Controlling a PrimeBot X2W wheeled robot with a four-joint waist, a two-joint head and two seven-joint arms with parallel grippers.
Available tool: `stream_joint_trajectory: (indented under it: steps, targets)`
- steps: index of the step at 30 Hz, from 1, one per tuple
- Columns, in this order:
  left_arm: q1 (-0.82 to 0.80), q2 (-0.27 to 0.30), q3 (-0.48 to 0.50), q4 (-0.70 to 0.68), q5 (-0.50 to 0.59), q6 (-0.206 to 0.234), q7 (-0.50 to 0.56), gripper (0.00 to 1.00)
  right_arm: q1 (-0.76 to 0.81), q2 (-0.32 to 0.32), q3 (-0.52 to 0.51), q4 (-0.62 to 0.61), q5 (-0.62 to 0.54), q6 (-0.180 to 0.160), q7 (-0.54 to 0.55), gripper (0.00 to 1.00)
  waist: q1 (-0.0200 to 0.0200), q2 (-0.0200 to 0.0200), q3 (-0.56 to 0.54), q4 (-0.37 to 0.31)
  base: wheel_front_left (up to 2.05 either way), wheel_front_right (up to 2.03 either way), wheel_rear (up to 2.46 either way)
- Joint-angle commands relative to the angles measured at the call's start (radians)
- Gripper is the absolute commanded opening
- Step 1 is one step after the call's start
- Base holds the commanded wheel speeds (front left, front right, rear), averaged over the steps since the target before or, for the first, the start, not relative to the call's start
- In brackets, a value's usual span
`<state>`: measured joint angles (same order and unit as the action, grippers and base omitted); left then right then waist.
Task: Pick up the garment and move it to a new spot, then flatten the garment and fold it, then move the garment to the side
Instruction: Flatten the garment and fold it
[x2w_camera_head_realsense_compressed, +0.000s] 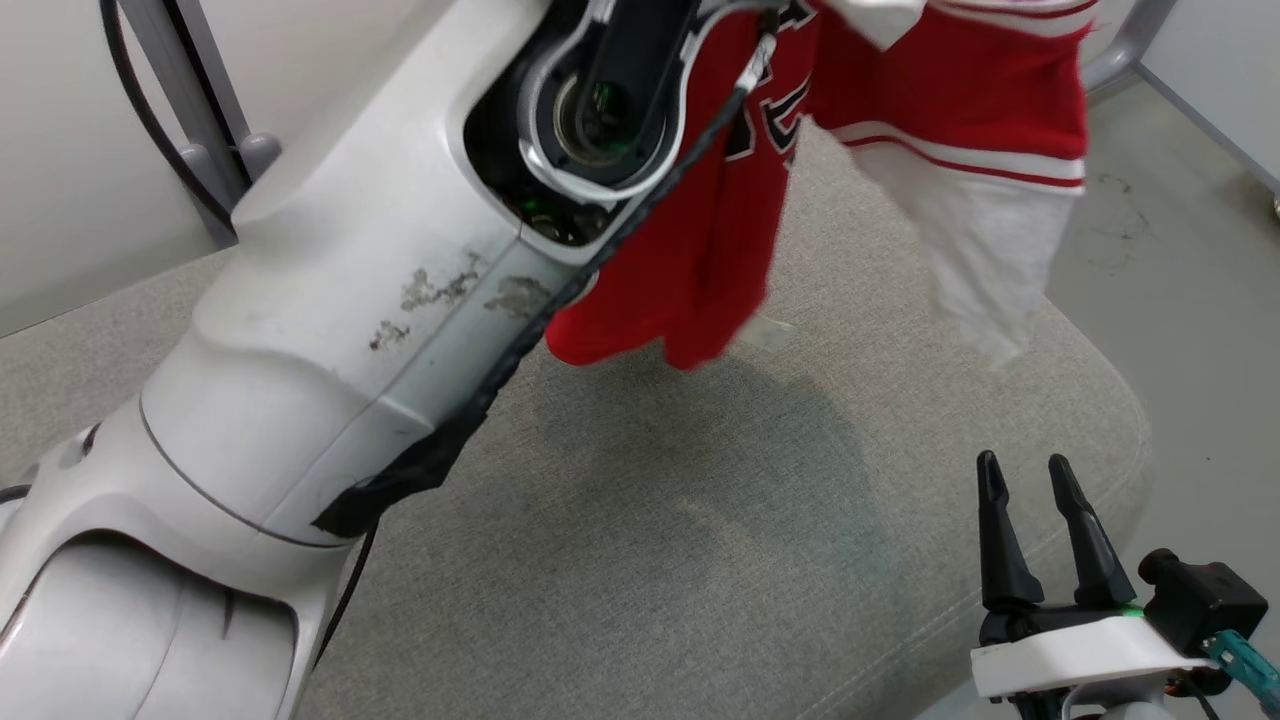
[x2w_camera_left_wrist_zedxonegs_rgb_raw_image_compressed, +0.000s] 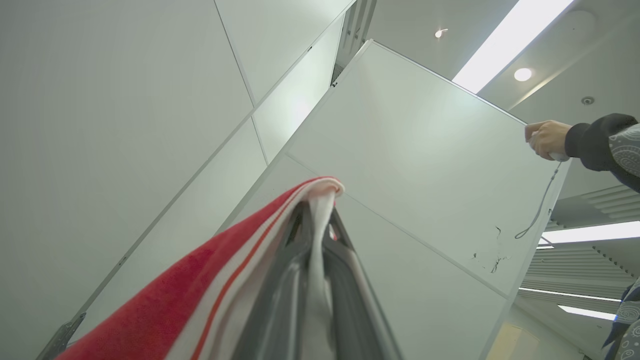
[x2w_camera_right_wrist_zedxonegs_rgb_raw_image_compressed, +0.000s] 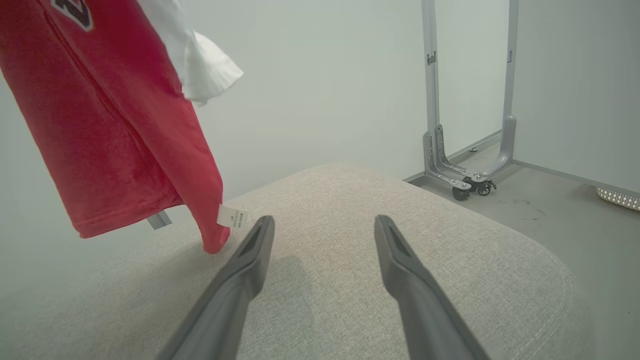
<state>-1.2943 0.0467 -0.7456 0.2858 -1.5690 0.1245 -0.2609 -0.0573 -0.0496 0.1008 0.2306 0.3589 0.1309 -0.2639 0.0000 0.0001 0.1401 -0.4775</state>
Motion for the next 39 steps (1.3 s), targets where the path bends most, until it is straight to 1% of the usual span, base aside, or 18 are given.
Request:
stream_joint_trajectory:
  steps: [1, 3, 6, 10, 15, 18, 21, 24, 25, 26, 27, 29, 32, 33, 34, 35, 37, 39]
  targets:
    - [0.015, 0.009, 0.009, 0.030, -0.008, 0.005, -0.003, 0.00, 0.006, -0.002, -0.009, 0.000, -0.006, 0.000, -0.001, 1.00, 0.0000, -0.0001, -0.003, 0.008, 0.00, 0.00, 0.00]
    - [0.054, 0.011, 0.055, 0.084, 0.014, 0.005, -0.004, 0.00, 0.012, -0.002, -0.021, -0.001, -0.006, 0.000, -0.001, 1.00, 0.0000, -0.0001, -0.007, 0.025, 0.00, 0.00, 0.00]
    - [0.180, 0.015, 0.101, 0.148, 0.057, -0.008, -0.003, 0.00, 0.018, -0.002, -0.040, -0.006, -0.009, 0.000, -0.001, 1.00, 0.0000, -0.0001, -0.011, 0.060, 0.00, 0.00, 0.00]
    - [0.435, 0.085, 0.184, 0.194, 0.080, -0.023, -0.004, 0.00, 0.036, -0.002, -0.066, -0.012, -0.015, 0.000, -0.001, 1.00, 0.0000, -0.0001, -0.006, 0.114, 0.00, 0.00, 0.00]
    - [0.679, 0.169, 0.343, 0.216, 0.160, -0.050, -0.004, 0.00, 0.040, -0.002, -0.076, -0.010, -0.034, 0.000, -0.001, 1.00, 0.0000, -0.0001, 0.013, 0.176, 0.00, 0.00, 0.00]
    - [0.766, 0.210, 0.448, 0.220, 0.220, -0.060, -0.004, 0.00, 0.034, -0.002, -0.079, -0.014, -0.043, 0.000, -0.001, 1.00, 0.0000, -0.0001, 0.021, 0.200, 0.00, 0.00, 0.00]
    - [0.826, 0.229, 0.539, 0.212, 0.263, -0.069, -0.004, 0.00, 0.024, -0.002, -0.080, -0.019, -0.050, 0.000, -0.001, 1.00, 0.0000, -0.0001, 0.028, 0.213, 0.00, 0.00, 0.00]
    - [0.870, 0.256, 0.592, 0.208, 0.337, -0.063, -0.004, 0.00, 0.023, -0.002, -0.077, -0.024, -0.053, 0.000, -0.001, 1.00, 0.0000, -0.0001, 0.037, 0.225, 0.00, 0.00, 0.00]
    - [0.879, 0.265, 0.604, 0.206, 0.380, -0.059, -0.004, 0.00, 0.022, -0.002, -0.073, -0.023, -0.055, 0.000, -0.001, 1.00, 0.0000, -0.0001, 0.040, 0.228, 0.00, 0.00, 0.00]
    - [0.889, 0.264, 0.617, 0.195, 0.430, -0.049, -0.004, 0.45, 0.021, -0.002, -0.072, -0.022, -0.057, 0.000, -0.001, 1.00, 0.0000, -0.0001, 0.043, 0.230, 0.00, 0.00, 0.00]
    - [0.898, 0.261, 0.638, 0.181, 0.487, -0.039, -0.004, 1.00, 0.021, -0.002, -0.072, -0.021, -0.058, 0.000, -0.001, 1.00, 0.0000, -0.0001, 0.046, 0.232, 0.00, 0.00, 0.00]
    - [0.915, 0.251, 0.679, 0.140, 0.619, -0.024, -0.004, 1.00, 0.020, -0.003, -0.071, -0.021, -0.056, 0.000, -0.001, 1.00, 0.0000, -0.0001, 0.053, 0.235, 0.00, 0.00, 0.00]
    - [0.951, 0.207, 0.746, 0.024, 0.851, -0.006, -0.004, 1.00, 0.014, -0.002, -0.064, -0.021, -0.054, 0.000, -0.001, 1.00, 0.0000, -0.0001, 0.062, 0.237, 0.00, 0.00, 0.00]
    - [0.951, 0.207, 0.746, 0.024, 0.851, -0.006, -0.004, 1.00, 0.014, -0.002, -0.064, -0.021, -0.054, 0.000, -0.001, 1.00, 0.0000, -0.0001, 0.062, 0.237, 0.00, 0.00, 0.00]
    - [0.965, 0.194, 0.757, -0.027, 0.943, 0.002, -0.004, 1.00, 0.013, -0.002, -0.063, -0.022, -0.054, 0.000, -0.001, 1.00, 0.0000, -0.0001, 0.065, 0.237, 0.00, 0.00, 0.00]
    - [0.980, 0.180, 0.752, -0.078, 1.035, 0.001, -0.004, 1.00, 0.013, -0.002, -0.062, -0.022, -0.054, 0.000, -0.001, 1.00, 0.0000, -0.0001, 0.068, 0.237, 0.00, 0.00, 0.00]
    - [1.017, 0.128, 0.704, -0.174, 1.190, -0.014, -0.003, 1.00, 0.009, -0.002, -0.064, -0.021, -0.056, 0.000, -0.001, 1.00, 0.0000, -0.0001, 0.074, 0.240, 0.00, 0.00, 0.00]
    - [1.059, 0.094, 0.615, -0.226, 1.315, -0.050, -0.004, 1.00, 0.004, -0.002, -0.065, -0.021, -0.061, 0.000, -0.001, 1.00, 0.0000, -0.0001, 0.078, 0.245, 0.00, 0.00, 0.00]
